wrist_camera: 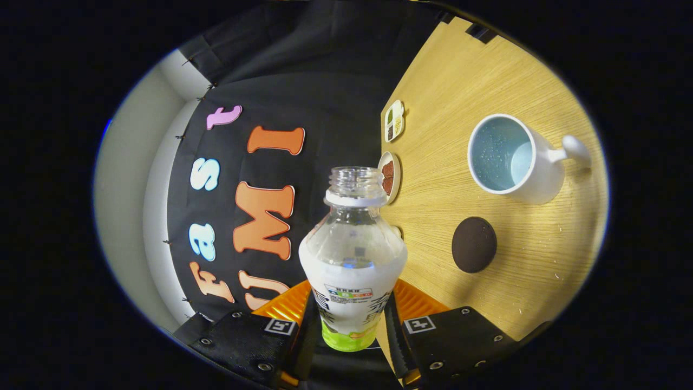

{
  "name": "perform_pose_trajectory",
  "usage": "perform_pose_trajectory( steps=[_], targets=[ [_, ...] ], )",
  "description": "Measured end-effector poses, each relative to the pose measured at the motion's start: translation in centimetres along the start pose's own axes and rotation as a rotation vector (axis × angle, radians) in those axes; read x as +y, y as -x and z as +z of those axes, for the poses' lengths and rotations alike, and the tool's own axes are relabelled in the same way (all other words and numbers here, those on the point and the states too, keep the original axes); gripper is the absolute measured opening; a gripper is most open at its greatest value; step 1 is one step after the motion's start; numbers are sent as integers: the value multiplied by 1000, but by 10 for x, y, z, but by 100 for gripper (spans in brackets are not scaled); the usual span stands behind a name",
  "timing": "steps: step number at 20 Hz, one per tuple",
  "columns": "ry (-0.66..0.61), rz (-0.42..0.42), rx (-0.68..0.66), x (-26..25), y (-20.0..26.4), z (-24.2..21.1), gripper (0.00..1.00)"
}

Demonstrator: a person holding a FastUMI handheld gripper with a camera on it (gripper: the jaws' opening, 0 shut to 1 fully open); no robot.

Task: Take the bottle from table, then pour the juice into the cup, finally place the bottle on the coaster

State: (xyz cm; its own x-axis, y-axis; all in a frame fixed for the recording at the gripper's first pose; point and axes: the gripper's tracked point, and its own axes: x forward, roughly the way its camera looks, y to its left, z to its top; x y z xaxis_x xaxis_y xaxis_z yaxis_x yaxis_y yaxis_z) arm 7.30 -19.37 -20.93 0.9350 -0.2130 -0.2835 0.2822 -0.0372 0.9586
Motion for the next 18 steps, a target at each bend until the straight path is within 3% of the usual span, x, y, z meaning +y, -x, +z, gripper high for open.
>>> perform_pose_trajectory(
  steps=[6, 18],
  targets=[
    [-105, -8, -4, -4, -6, 7, 58],
    [-183, -43, 18, -16, -13, 5, 58]
  ],
)
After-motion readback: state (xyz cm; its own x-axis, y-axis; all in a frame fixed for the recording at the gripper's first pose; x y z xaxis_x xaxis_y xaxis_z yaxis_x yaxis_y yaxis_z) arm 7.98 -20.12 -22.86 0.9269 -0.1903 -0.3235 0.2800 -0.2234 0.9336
